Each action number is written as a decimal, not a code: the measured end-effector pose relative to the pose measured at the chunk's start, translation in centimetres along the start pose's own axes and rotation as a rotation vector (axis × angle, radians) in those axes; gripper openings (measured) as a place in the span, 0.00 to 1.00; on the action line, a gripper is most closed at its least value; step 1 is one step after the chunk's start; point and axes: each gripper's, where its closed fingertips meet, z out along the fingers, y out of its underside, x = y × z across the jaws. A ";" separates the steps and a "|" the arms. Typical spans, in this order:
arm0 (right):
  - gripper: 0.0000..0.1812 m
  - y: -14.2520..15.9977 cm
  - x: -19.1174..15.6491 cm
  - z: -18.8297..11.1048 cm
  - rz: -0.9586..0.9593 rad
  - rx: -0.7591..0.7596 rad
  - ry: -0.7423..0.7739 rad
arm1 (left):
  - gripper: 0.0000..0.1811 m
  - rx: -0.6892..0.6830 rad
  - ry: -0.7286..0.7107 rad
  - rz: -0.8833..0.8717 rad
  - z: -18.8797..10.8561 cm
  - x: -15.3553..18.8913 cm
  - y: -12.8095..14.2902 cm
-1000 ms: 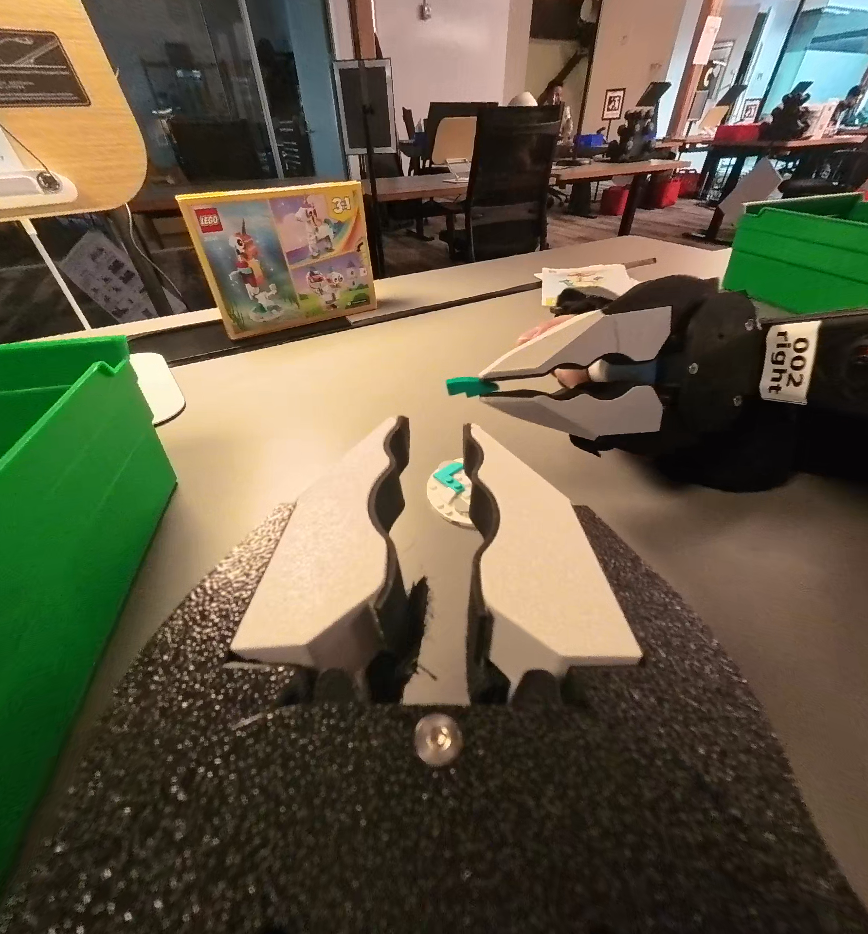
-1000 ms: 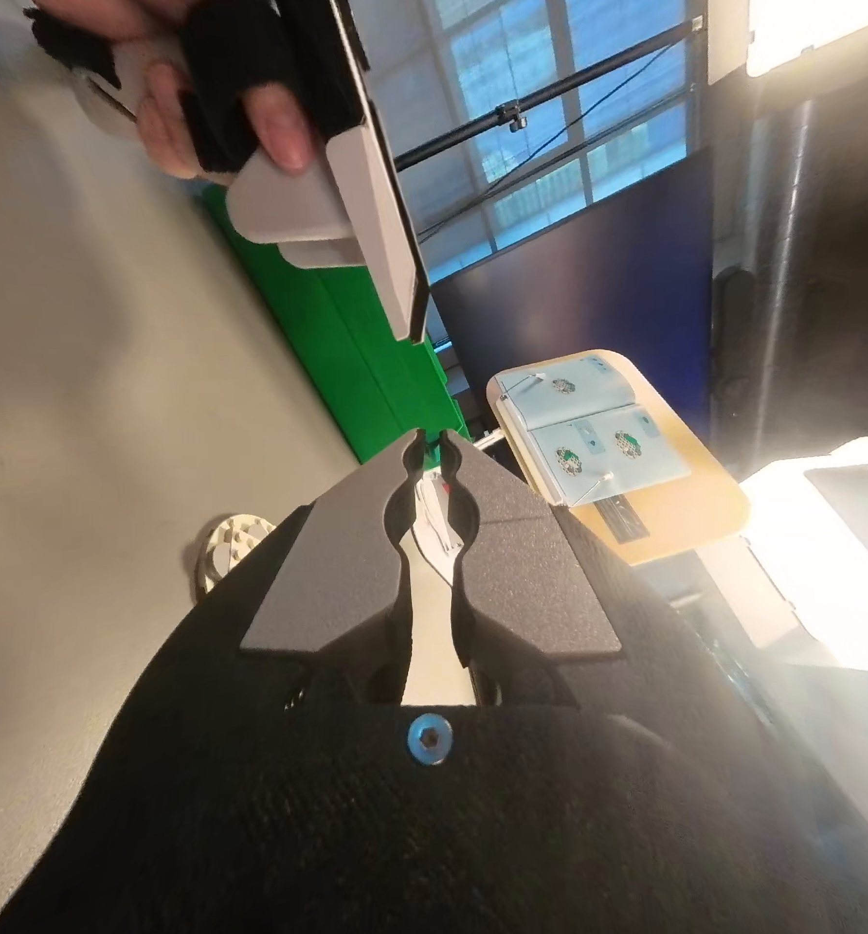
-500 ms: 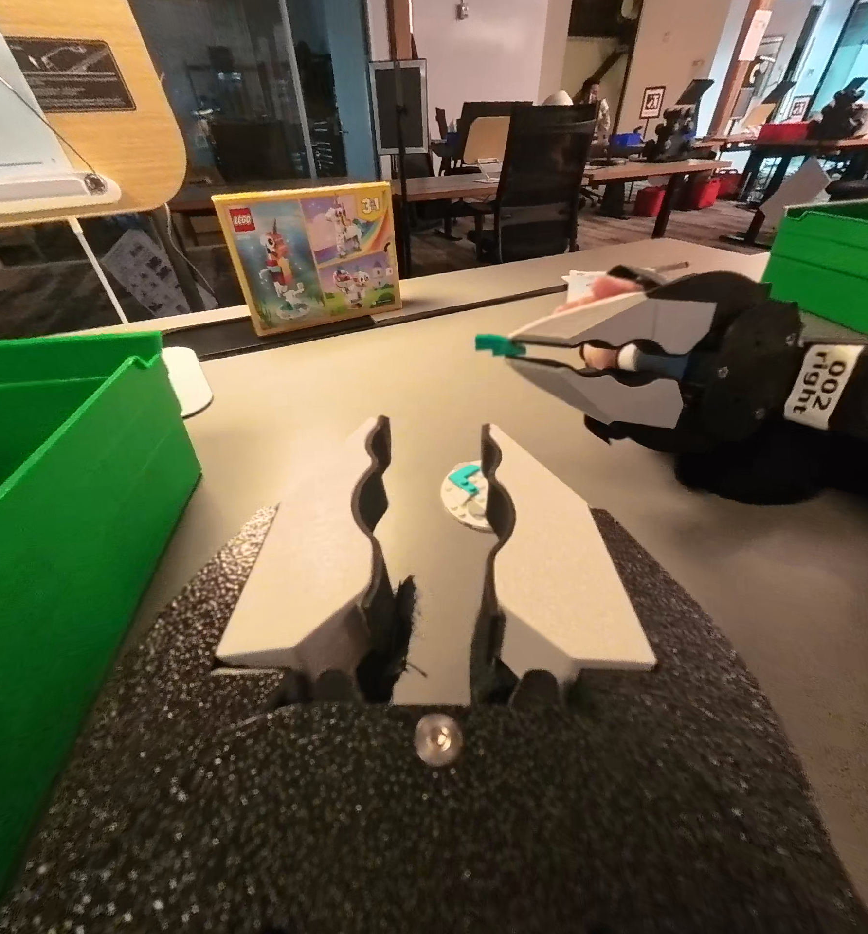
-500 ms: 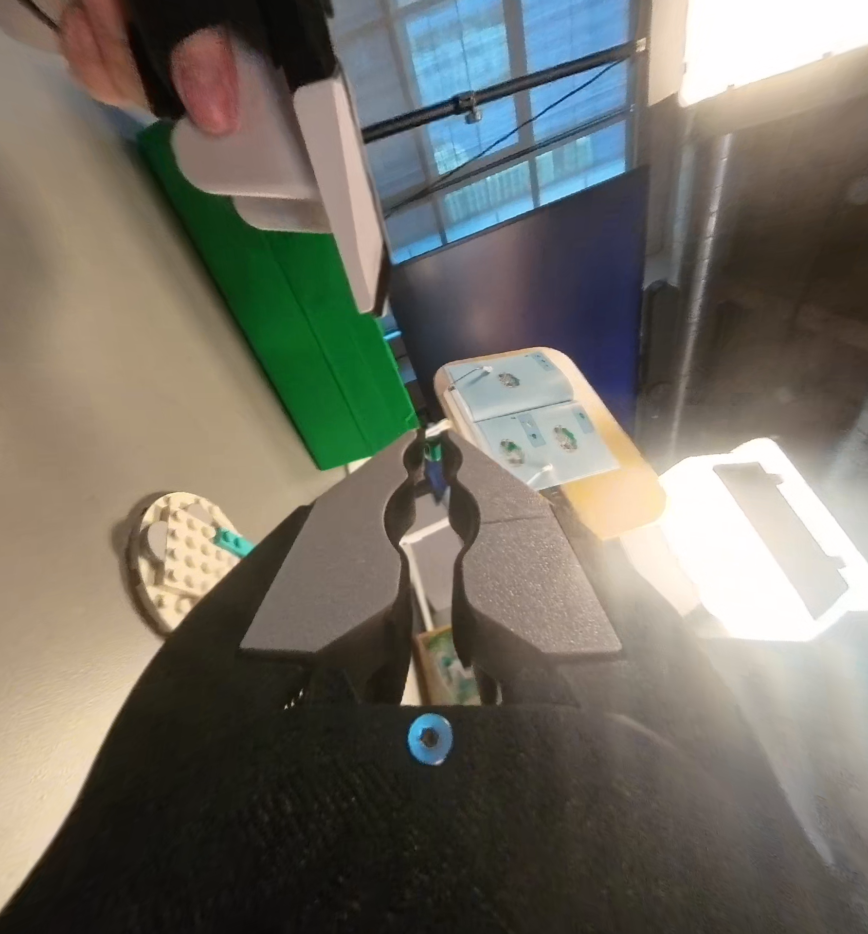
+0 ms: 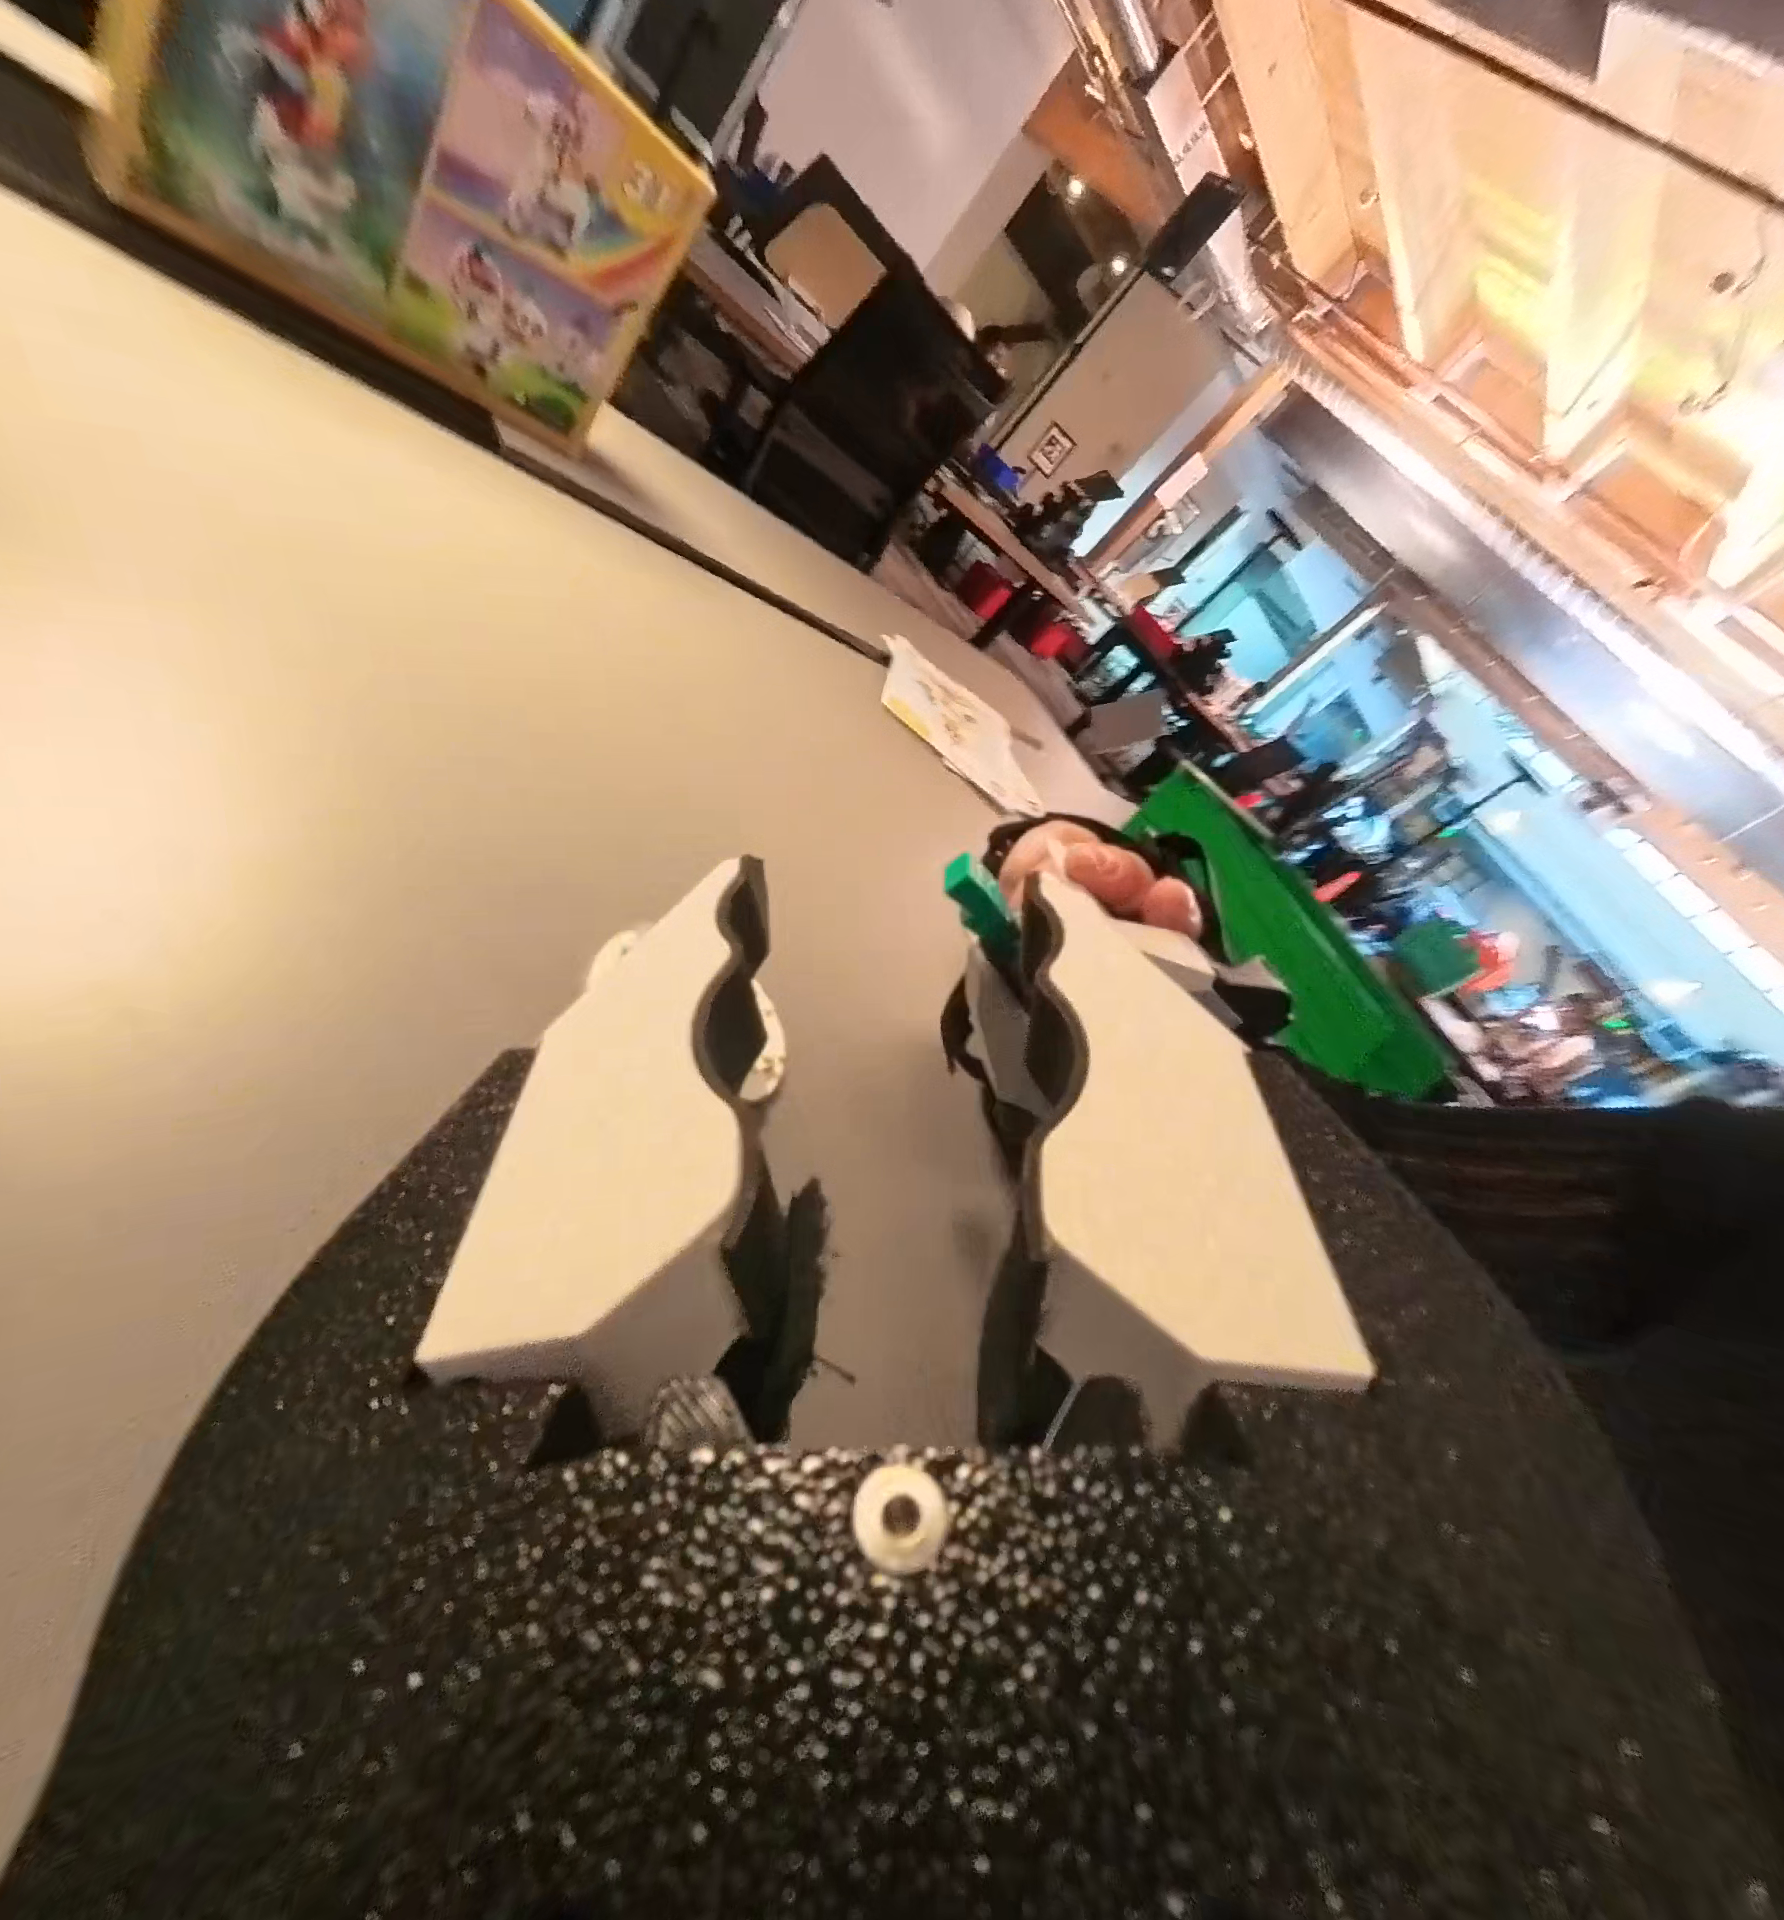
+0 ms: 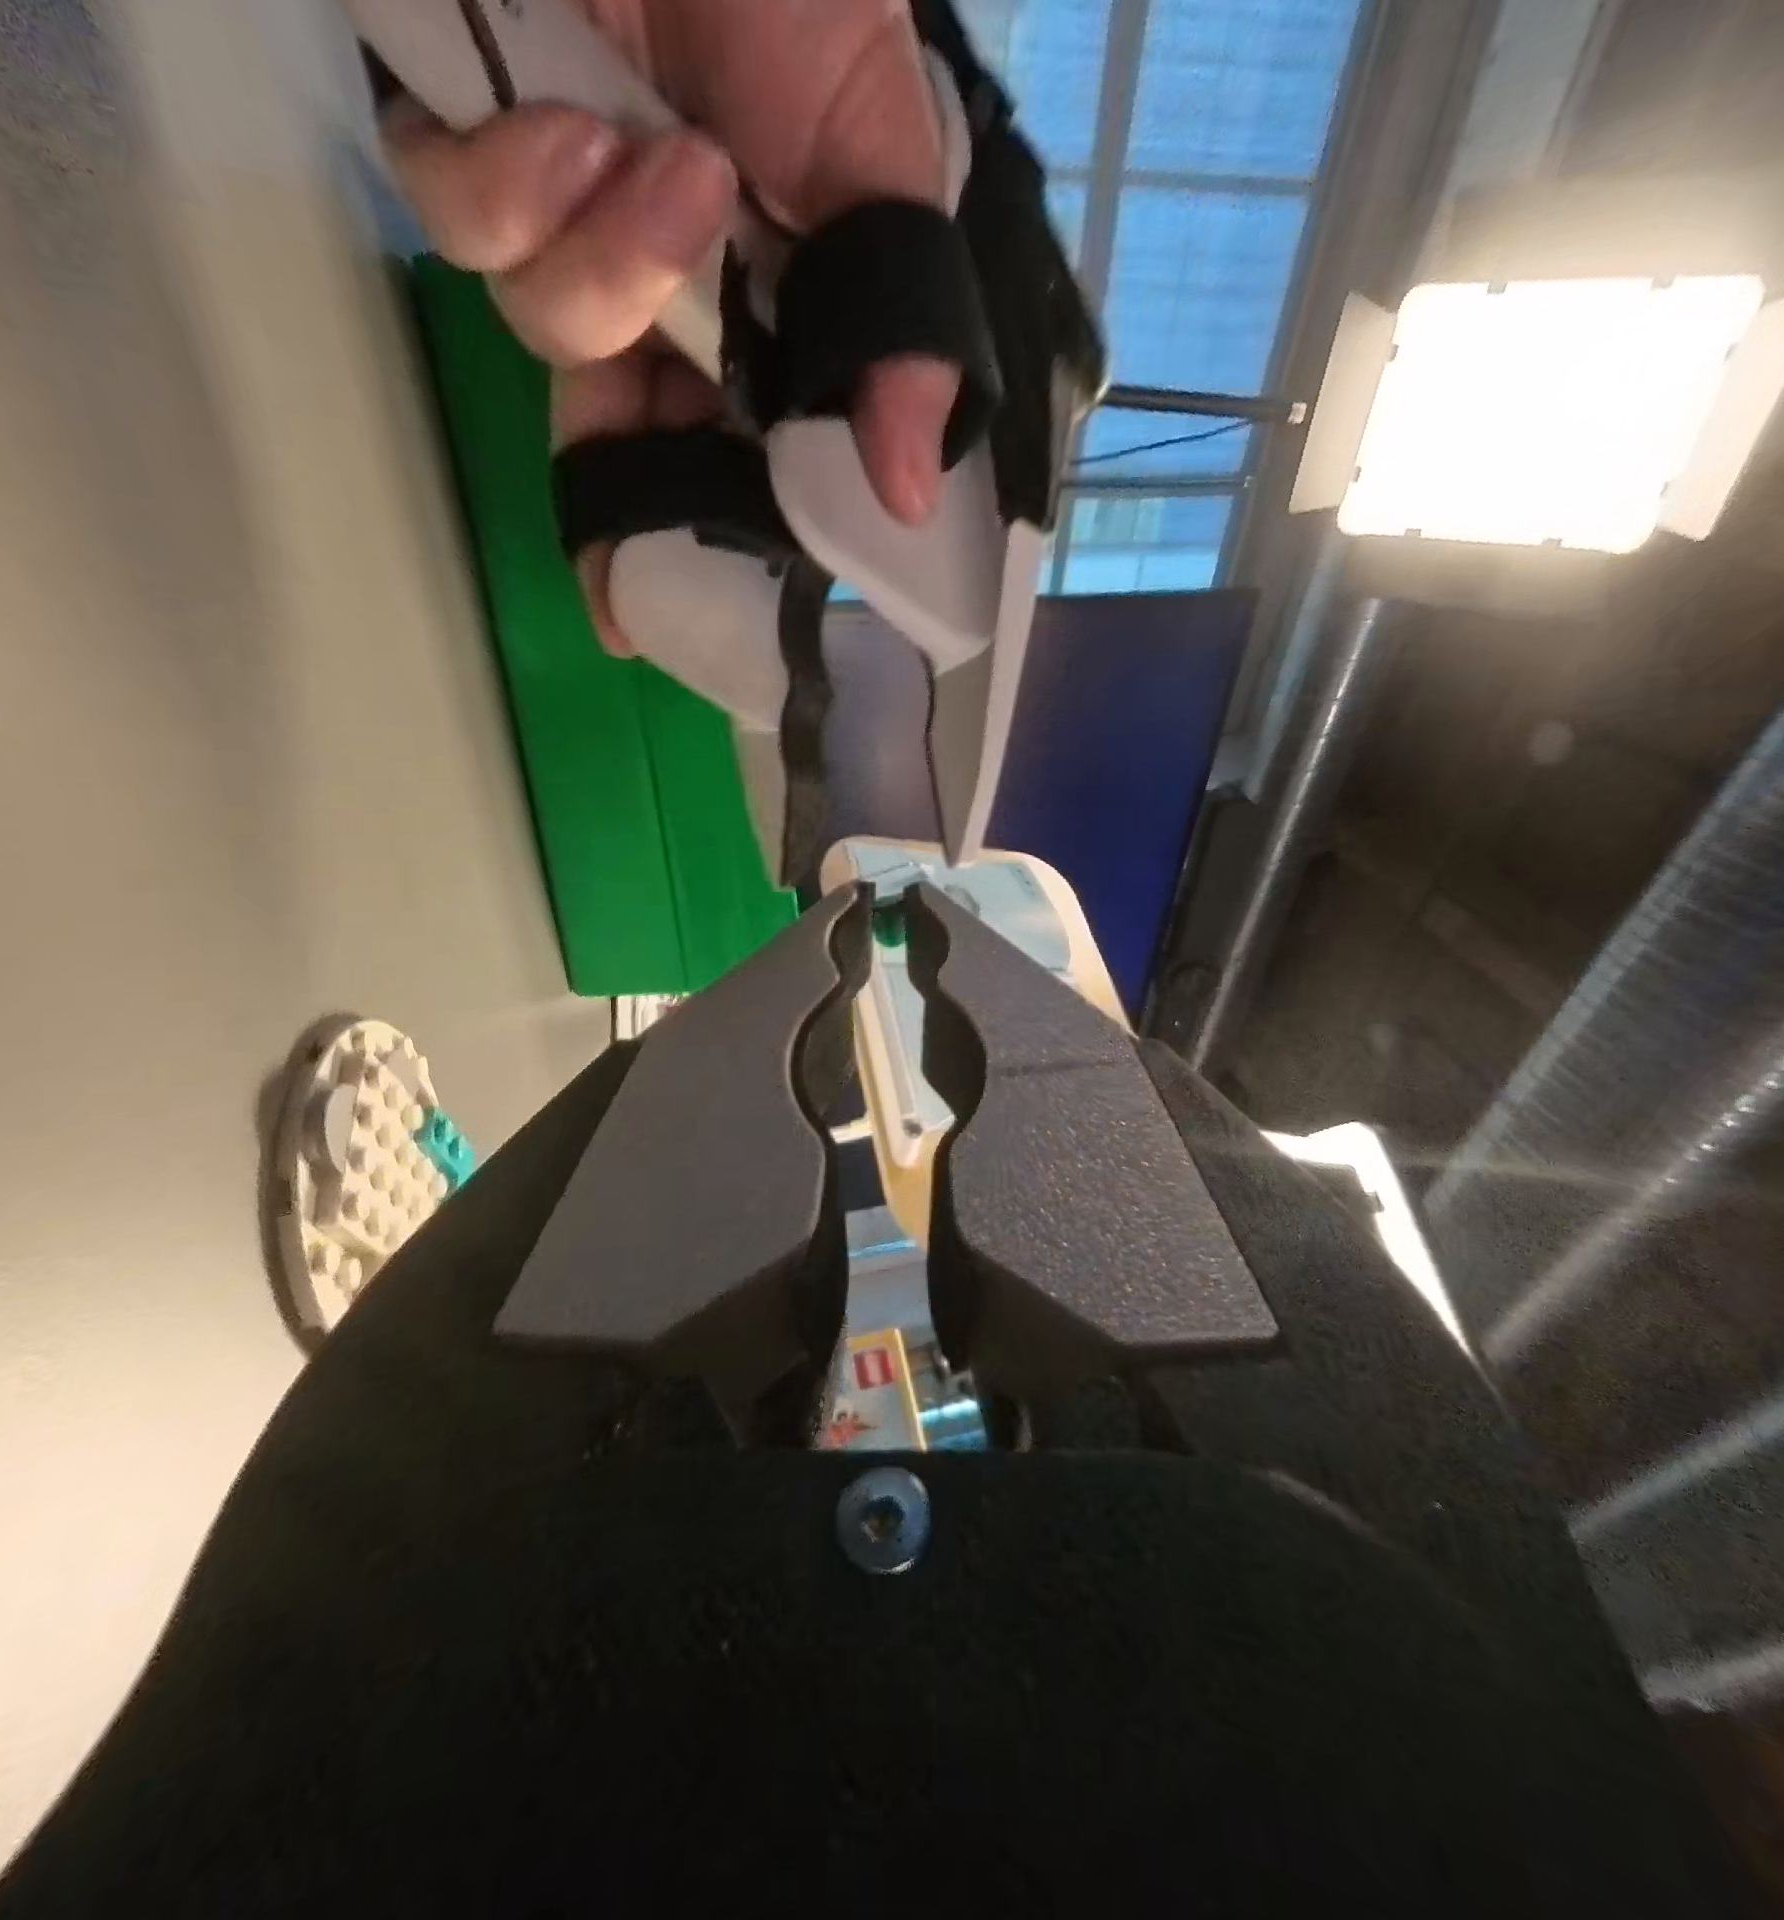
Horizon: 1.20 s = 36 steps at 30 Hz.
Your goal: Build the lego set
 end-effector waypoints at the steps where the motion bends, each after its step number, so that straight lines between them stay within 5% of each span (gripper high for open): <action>1: 0.02 -0.3 0.0 0.0 -0.009 0.010 0.001 | 0.23 -0.007 0.033 -0.044 0.2 0.1 0.3; 11: 0.03 -1.1 -1.0 0.0 -0.063 0.037 -0.039 | 0.02 -0.033 0.280 -0.254 0.2 1.6 1.3; 13: 0.10 -0.9 -1.0 0.0 0.000 0.041 -0.048 | 0.02 -0.029 0.277 -0.257 0.0 1.2 1.1; 21: 0.19 -0.8 -0.9 -0.8 0.706 0.196 -0.266 | 0.02 -0.297 0.431 -0.220 -1.8 2.6 3.2; 26: 0.16 -1.0 -0.4 -0.5 0.770 0.183 -0.252 | 0.02 -0.114 0.379 -0.256 -1.3 1.2 0.3; 30: 0.11 -1.8 -0.8 -0.4 0.876 0.202 -0.306 | 0.02 -0.111 0.457 -0.267 -1.5 2.0 0.4; 36: 0.11 -3.5 1.1 -0.8 1.676 0.438 -0.636 | 0.02 -0.089 0.694 -0.062 -3.2 6.3 0.3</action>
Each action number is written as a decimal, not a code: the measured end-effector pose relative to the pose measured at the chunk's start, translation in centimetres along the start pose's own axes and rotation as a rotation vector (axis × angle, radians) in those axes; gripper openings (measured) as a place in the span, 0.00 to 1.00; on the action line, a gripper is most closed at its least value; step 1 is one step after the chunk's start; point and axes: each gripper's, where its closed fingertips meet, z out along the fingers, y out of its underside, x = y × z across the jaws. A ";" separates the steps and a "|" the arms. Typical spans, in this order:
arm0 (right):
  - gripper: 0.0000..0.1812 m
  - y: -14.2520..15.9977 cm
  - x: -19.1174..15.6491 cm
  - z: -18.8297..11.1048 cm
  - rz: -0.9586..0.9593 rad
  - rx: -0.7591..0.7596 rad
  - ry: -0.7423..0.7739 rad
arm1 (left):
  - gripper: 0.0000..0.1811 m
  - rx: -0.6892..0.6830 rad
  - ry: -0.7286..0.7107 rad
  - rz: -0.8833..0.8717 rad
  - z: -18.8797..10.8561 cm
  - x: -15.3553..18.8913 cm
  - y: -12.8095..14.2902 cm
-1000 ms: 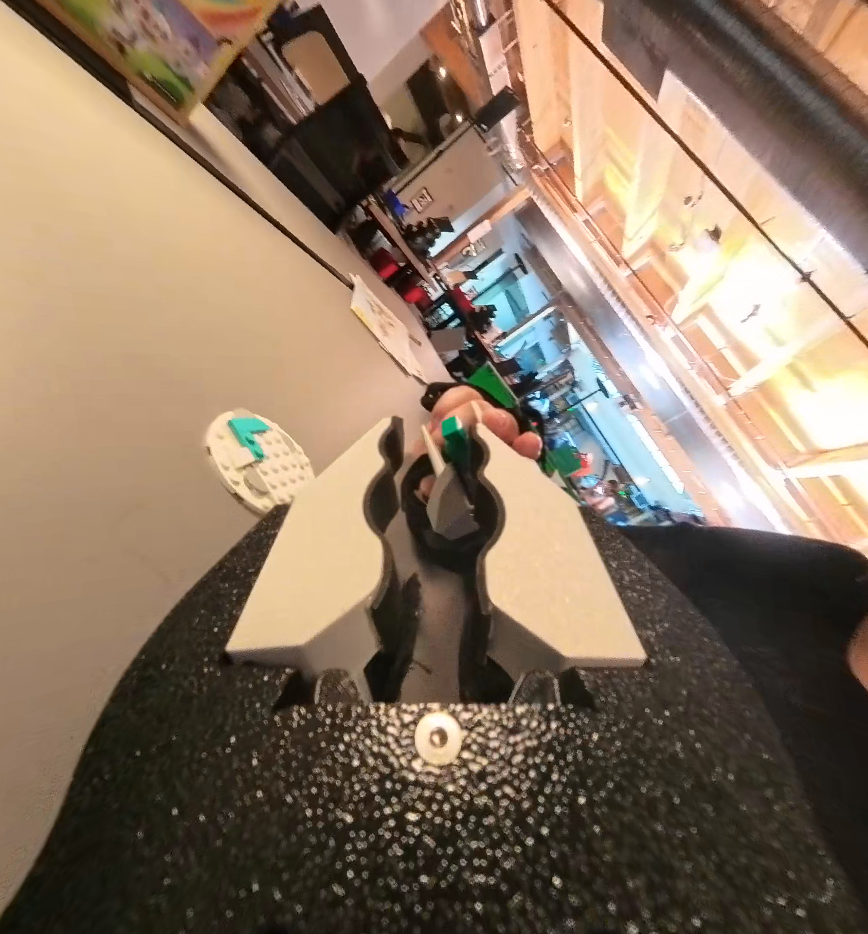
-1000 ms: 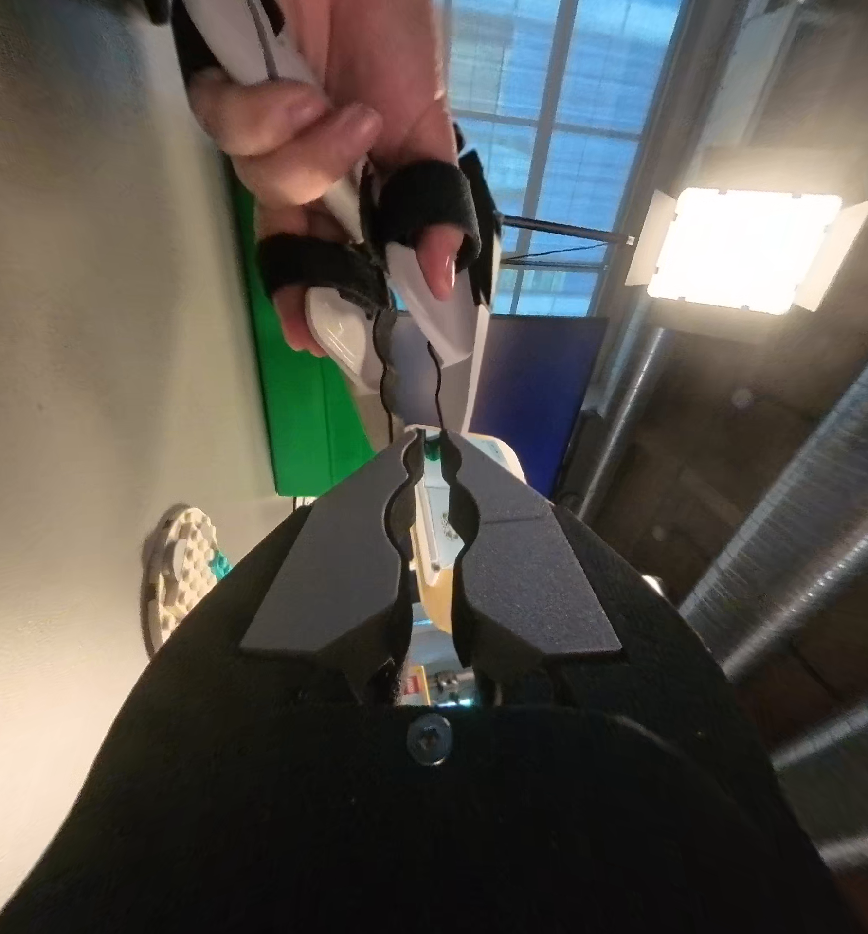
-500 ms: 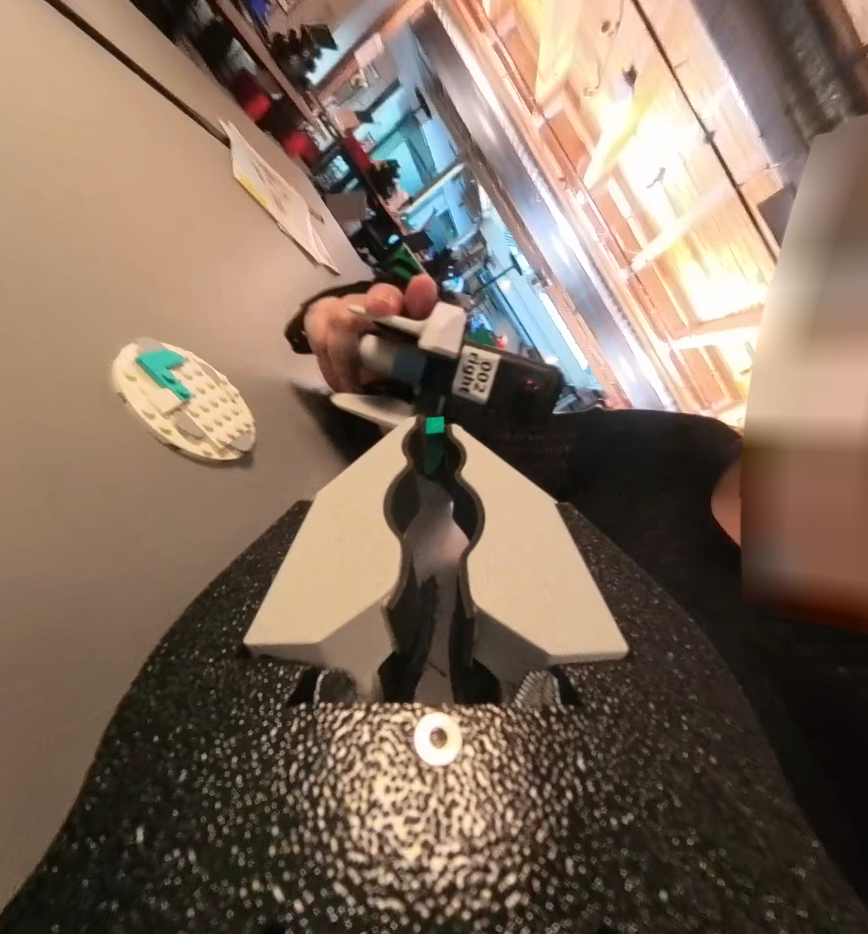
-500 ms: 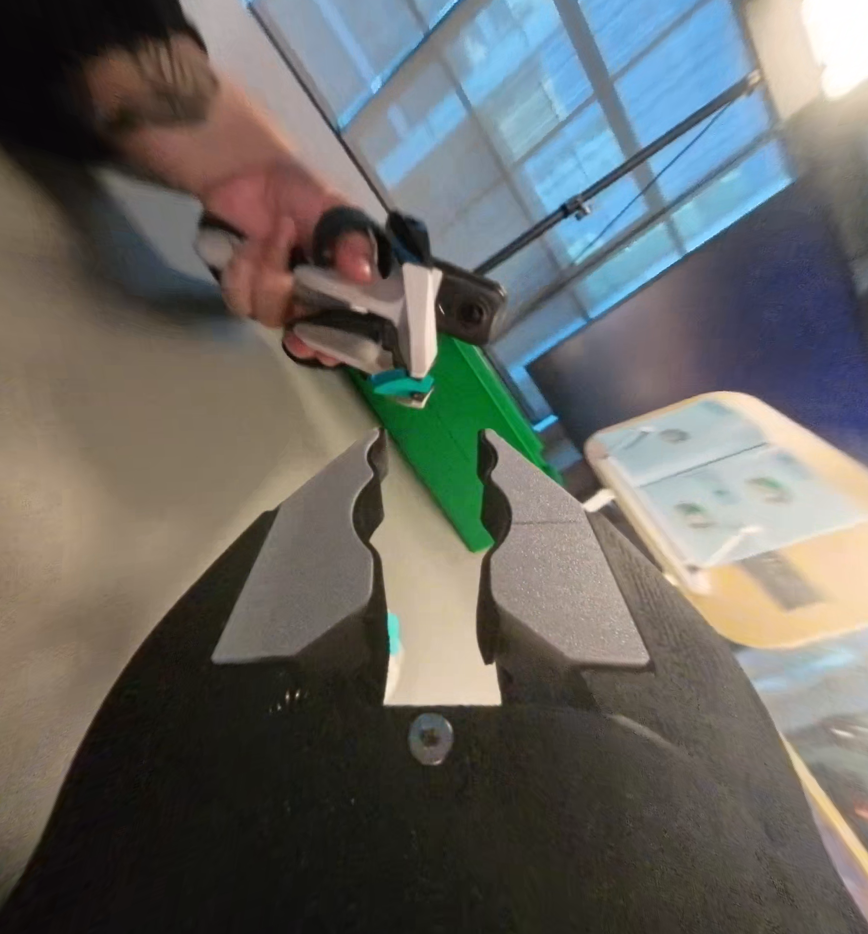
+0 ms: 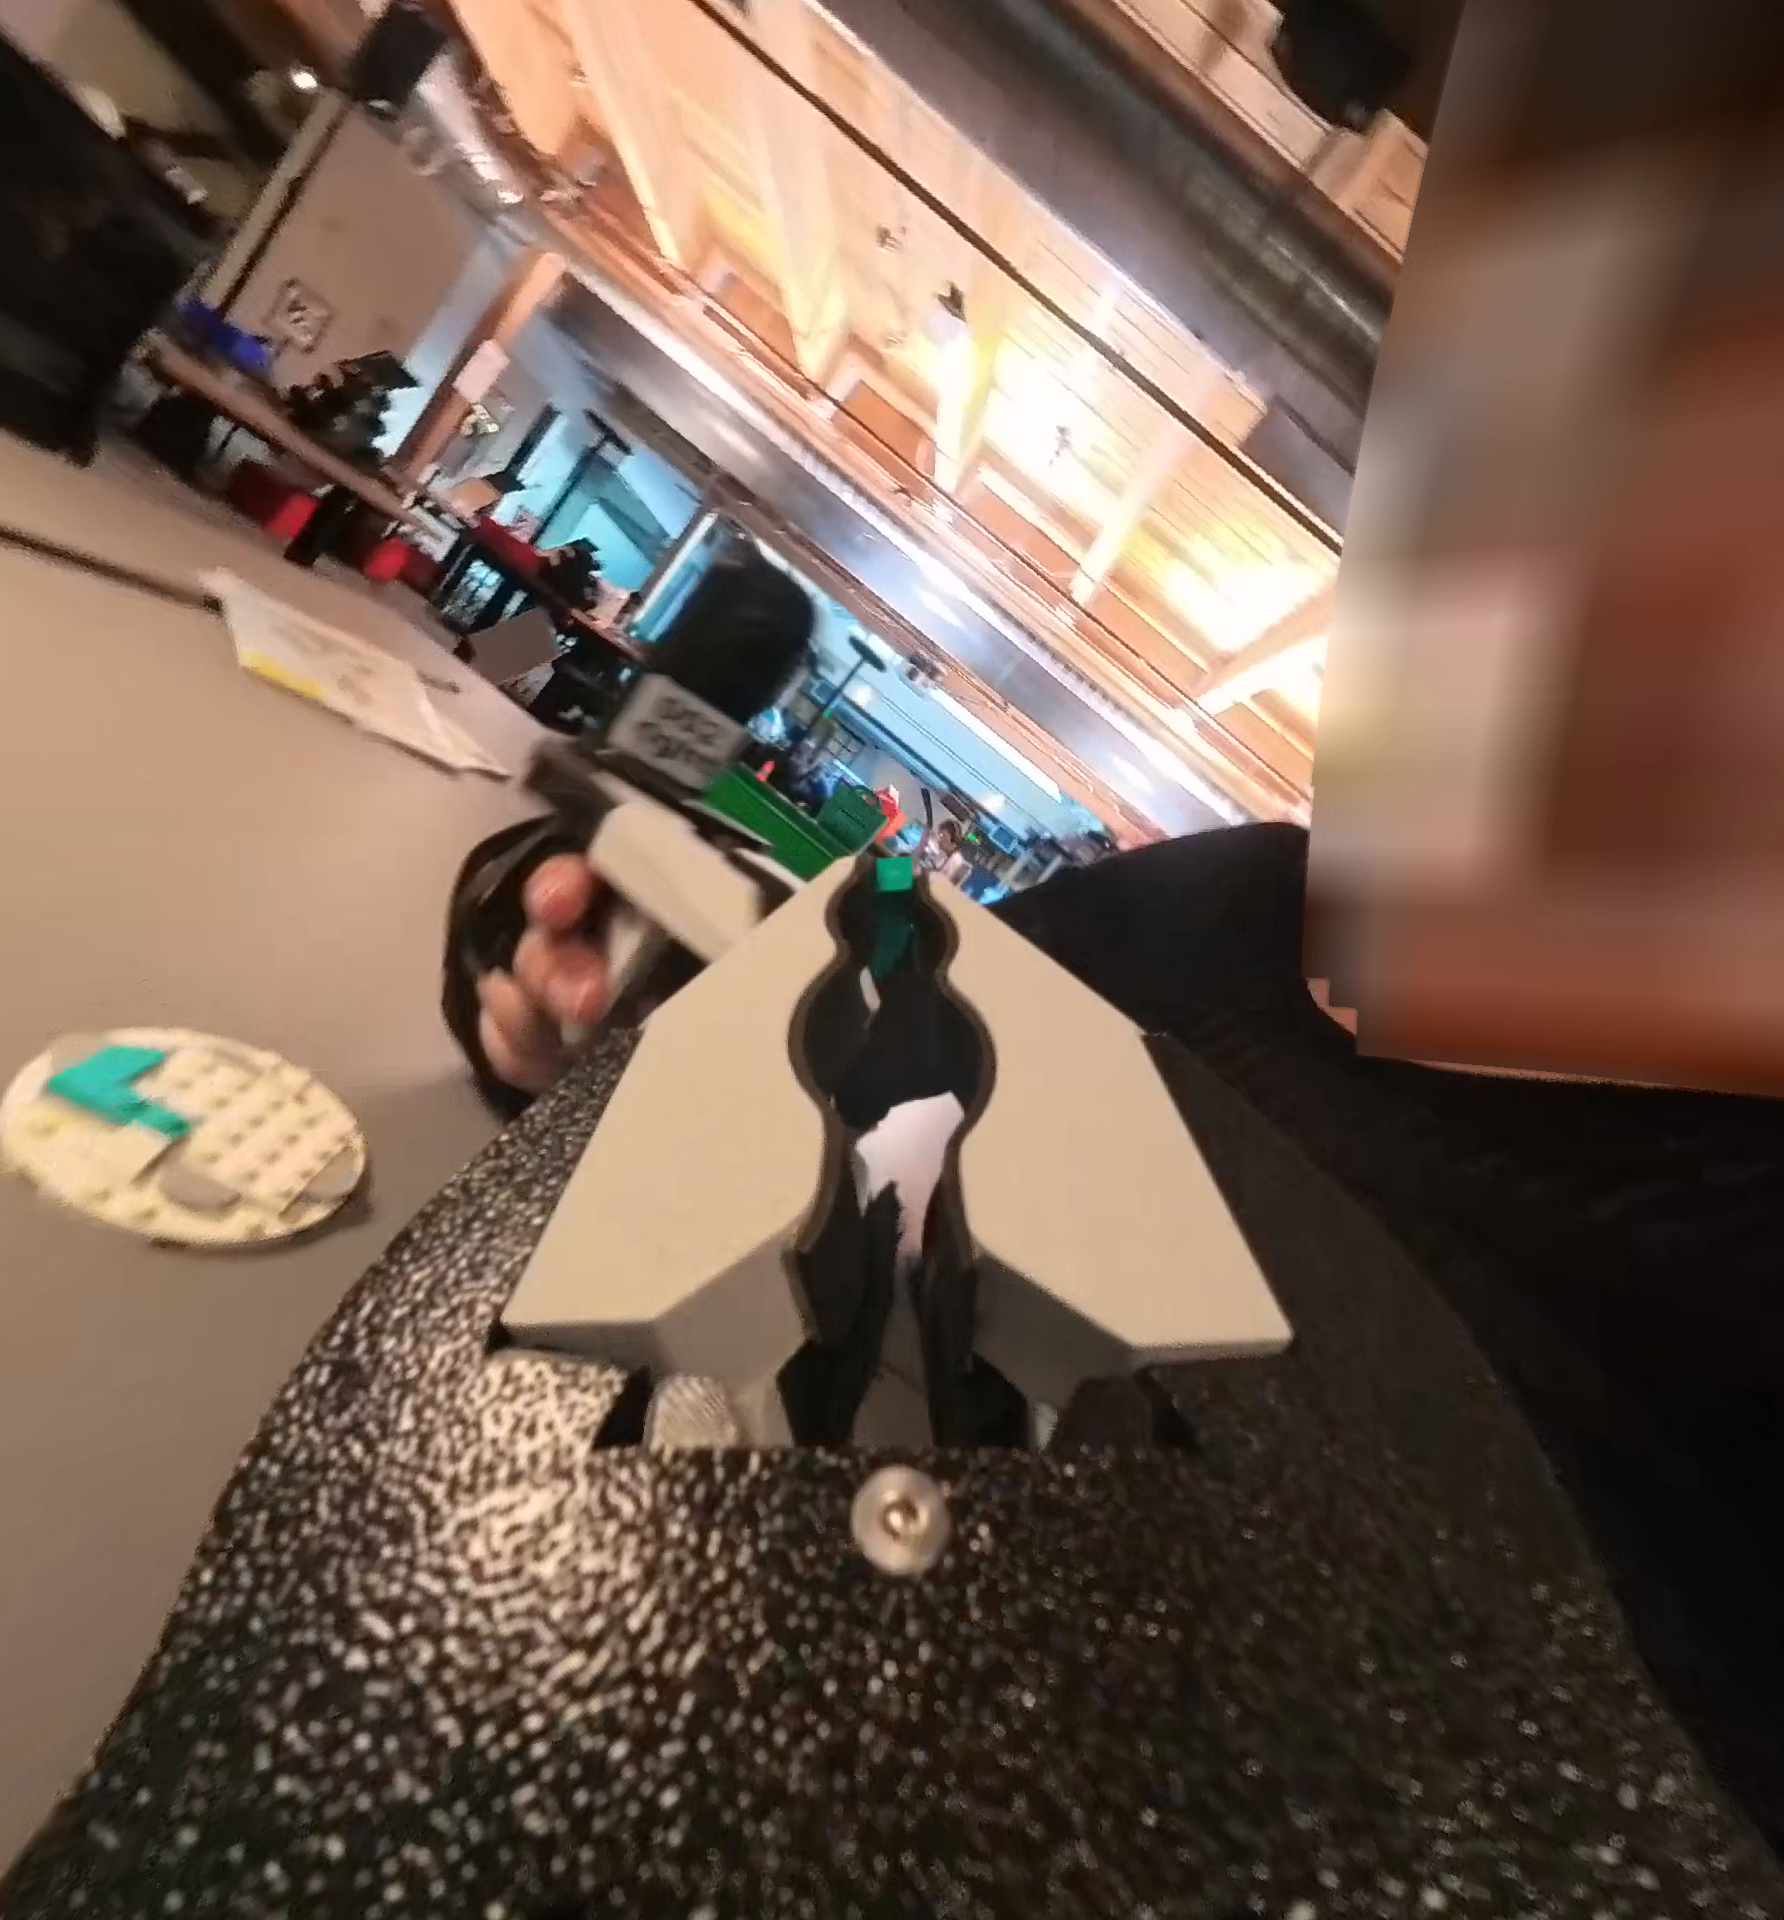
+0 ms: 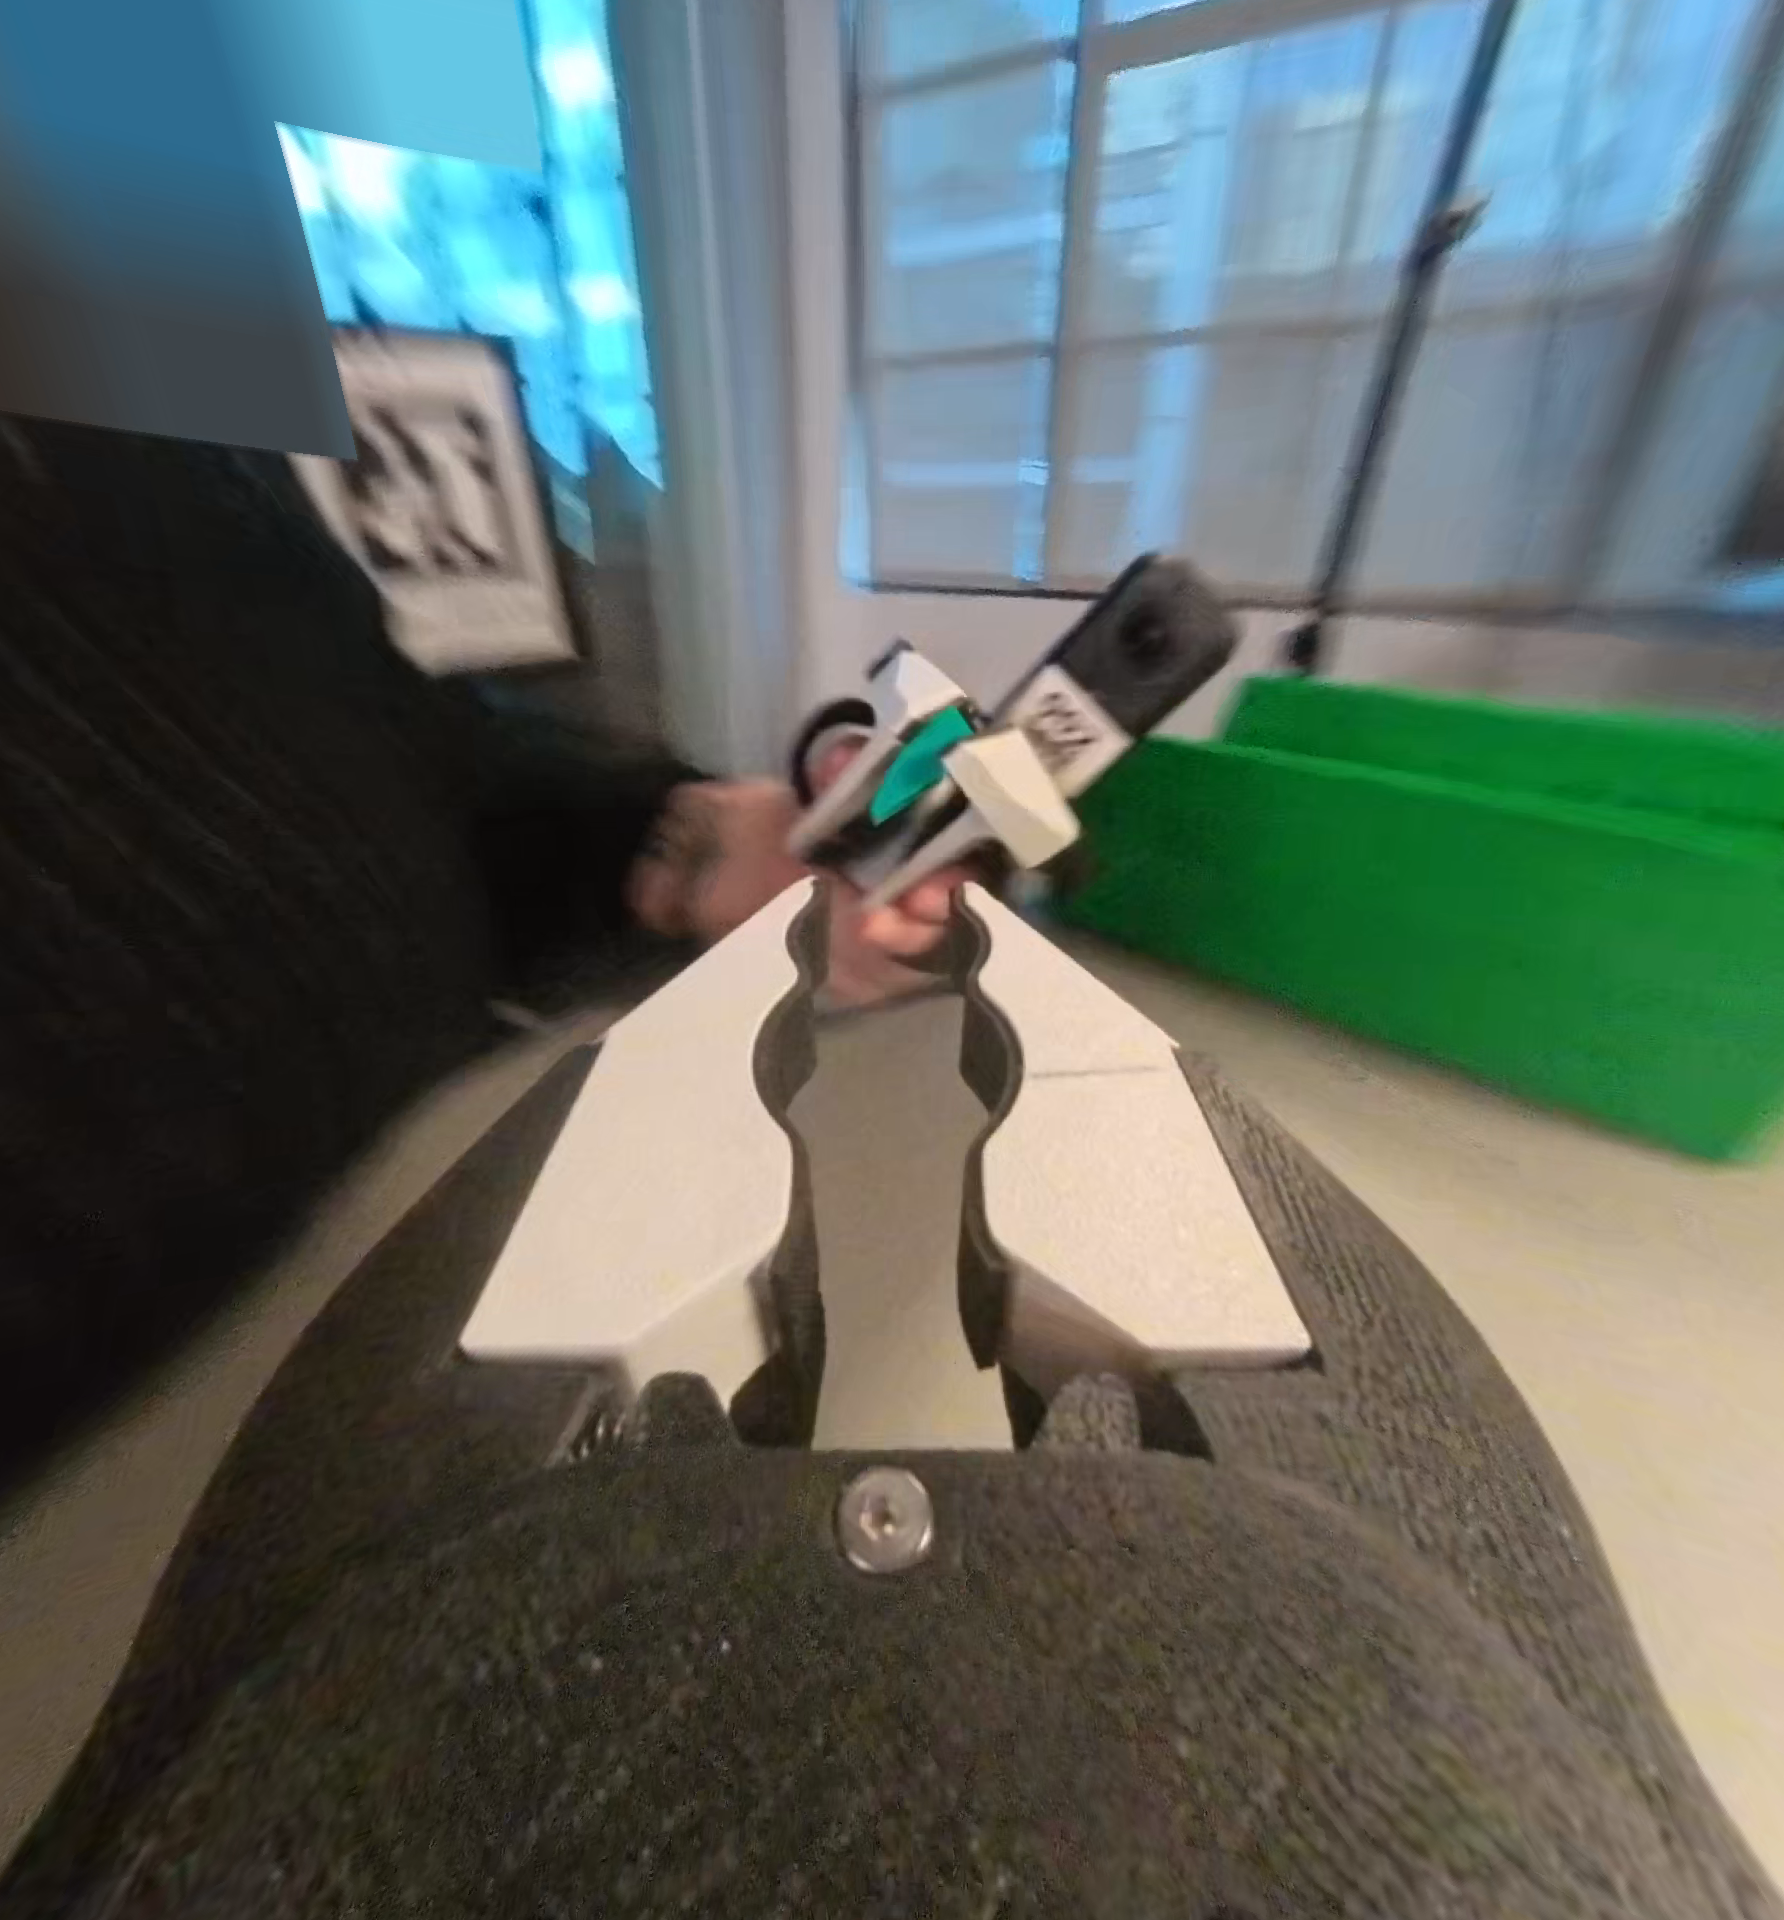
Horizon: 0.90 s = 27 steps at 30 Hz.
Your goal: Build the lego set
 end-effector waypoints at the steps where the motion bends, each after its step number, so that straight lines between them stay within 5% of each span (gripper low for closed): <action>1: 0.12 -0.1 -0.3 0.1 0.148 0.019 -0.072 | 0.02 -0.008 0.031 0.030 0.2 0.6 0.1; 6: 0.13 -1.0 -2.1 0.0 0.616 0.087 -0.366 | 0.02 -0.042 0.098 0.070 1.1 1.7 0.5; 16: 0.04 -1.6 -2.5 -0.1 0.705 0.151 -0.430 | 0.02 -0.104 0.083 0.060 1.6 1.0 2.0; 19: 0.04 -1.7 -1.7 -0.1 0.658 0.162 -0.370 | 0.03 -0.068 0.007 0.067 1.6 0.1 1.3; 23: 0.03 -2.2 1.0 -0.7 0.466 0.220 -0.143 | 0.23 0.005 -0.246 0.173 1.2 -2.8 0.0; 27: 0.03 -1.5 3.4 -1.4 0.199 0.151 0.128 | 0.18 0.197 -0.386 0.369 -0.2 -3.3 -2.4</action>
